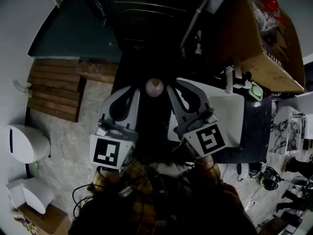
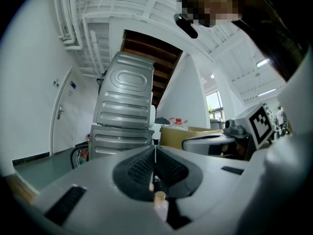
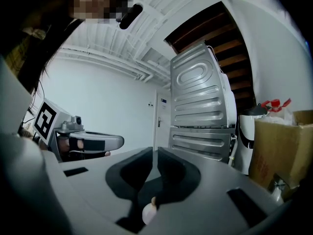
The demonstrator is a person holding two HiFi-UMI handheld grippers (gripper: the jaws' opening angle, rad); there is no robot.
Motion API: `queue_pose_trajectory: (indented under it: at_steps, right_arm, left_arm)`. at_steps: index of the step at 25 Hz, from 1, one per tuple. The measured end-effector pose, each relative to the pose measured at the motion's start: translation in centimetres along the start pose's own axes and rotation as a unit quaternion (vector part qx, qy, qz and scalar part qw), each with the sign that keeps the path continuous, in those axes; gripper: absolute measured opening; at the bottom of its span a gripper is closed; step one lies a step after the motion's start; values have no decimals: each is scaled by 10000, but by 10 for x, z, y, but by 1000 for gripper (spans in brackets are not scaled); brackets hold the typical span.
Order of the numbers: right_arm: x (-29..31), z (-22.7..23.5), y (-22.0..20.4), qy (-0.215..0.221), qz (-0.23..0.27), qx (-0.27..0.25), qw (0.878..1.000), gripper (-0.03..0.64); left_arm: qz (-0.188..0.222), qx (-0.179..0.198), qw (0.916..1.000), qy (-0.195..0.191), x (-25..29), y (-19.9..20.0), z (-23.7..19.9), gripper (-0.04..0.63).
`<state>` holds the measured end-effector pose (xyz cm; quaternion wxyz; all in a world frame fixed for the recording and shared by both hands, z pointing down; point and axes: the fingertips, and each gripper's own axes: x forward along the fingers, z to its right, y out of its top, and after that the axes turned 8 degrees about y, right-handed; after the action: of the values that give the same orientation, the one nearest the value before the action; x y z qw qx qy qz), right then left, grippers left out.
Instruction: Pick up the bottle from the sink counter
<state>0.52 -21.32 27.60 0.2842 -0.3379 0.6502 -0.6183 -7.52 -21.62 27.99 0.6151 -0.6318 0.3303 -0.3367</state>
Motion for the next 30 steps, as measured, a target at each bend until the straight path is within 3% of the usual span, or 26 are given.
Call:
queue_pose_trajectory:
  at_steps: [2,4,5,14,30]
  right_arm:
    - [3,0,-3,29,23,43,10000,25]
    - [8,0,-7,107,-10,72,9999,121]
    - [11,-1,-9,134,-41,93,9999,130]
    - [22,3,-29,230,-241,74,9994,133]
    - [51,19,-85,385,-552,357,9971,172]
  left_arm:
    - [-51,23,10000,31,0,-4,-3,21]
    - [-88,41,9999,57,0,-7,-5,21]
    - [-101,62,9999,78,1,-9,-6,21]
    - [-186,122,9996,186,5,-22,-12,21]
    - [-402,-195,9987,258,23,-61,-22,21]
